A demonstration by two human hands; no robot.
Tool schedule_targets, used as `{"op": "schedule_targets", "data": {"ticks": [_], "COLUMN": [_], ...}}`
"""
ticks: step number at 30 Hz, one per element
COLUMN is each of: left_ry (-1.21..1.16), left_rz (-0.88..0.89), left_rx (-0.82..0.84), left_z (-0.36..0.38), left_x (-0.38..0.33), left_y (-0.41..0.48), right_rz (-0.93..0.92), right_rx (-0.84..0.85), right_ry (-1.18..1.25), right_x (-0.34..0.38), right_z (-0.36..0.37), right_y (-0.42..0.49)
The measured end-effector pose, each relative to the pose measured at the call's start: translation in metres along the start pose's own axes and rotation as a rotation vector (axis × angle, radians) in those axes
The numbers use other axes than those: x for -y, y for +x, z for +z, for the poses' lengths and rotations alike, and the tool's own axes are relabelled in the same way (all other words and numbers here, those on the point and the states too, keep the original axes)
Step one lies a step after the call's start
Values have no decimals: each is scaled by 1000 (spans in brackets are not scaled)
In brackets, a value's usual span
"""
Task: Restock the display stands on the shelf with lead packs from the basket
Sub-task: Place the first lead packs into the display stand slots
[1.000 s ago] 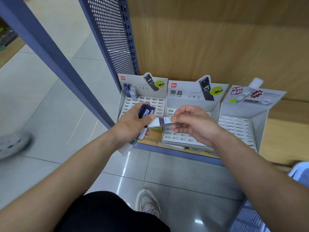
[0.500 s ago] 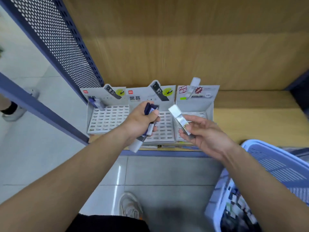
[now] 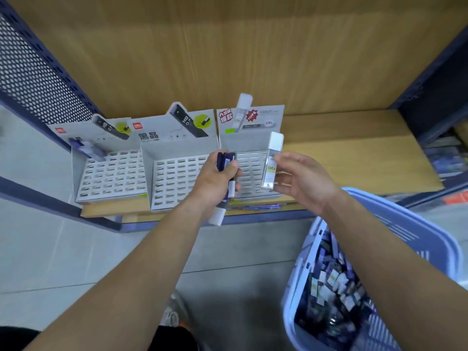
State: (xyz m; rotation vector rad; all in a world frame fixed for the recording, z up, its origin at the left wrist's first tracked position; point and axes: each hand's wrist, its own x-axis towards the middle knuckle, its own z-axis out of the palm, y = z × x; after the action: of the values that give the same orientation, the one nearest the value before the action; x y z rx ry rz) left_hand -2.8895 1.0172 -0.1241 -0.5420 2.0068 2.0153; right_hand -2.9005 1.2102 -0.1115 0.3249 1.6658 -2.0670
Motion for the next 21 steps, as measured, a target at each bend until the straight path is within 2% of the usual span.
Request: {"op": "schedule_targets", "data": {"ticks": [6, 10, 13, 16, 21], "left_ry": [1, 72, 96, 114, 136], "left_rz": [8, 43, 63, 94, 58], "left_rx": [-158, -216, -197, -154, -152], "left_z": [-6, -18, -22, -20, -22], "left_x": [21, 36, 44, 49, 59], "left_y": [21, 25, 32, 40, 50], "right_rz": [-213, -297, -402, -477, -499], "right_rx": [-172, -135, -157, -195, -155], "right_ry": [-304, -533, -737, -759, -752], "right_x": [-2, -6, -11, -17, -24], "right_z": [3, 24, 31, 33, 37], "right_y": [48, 91, 114, 126, 135]}}
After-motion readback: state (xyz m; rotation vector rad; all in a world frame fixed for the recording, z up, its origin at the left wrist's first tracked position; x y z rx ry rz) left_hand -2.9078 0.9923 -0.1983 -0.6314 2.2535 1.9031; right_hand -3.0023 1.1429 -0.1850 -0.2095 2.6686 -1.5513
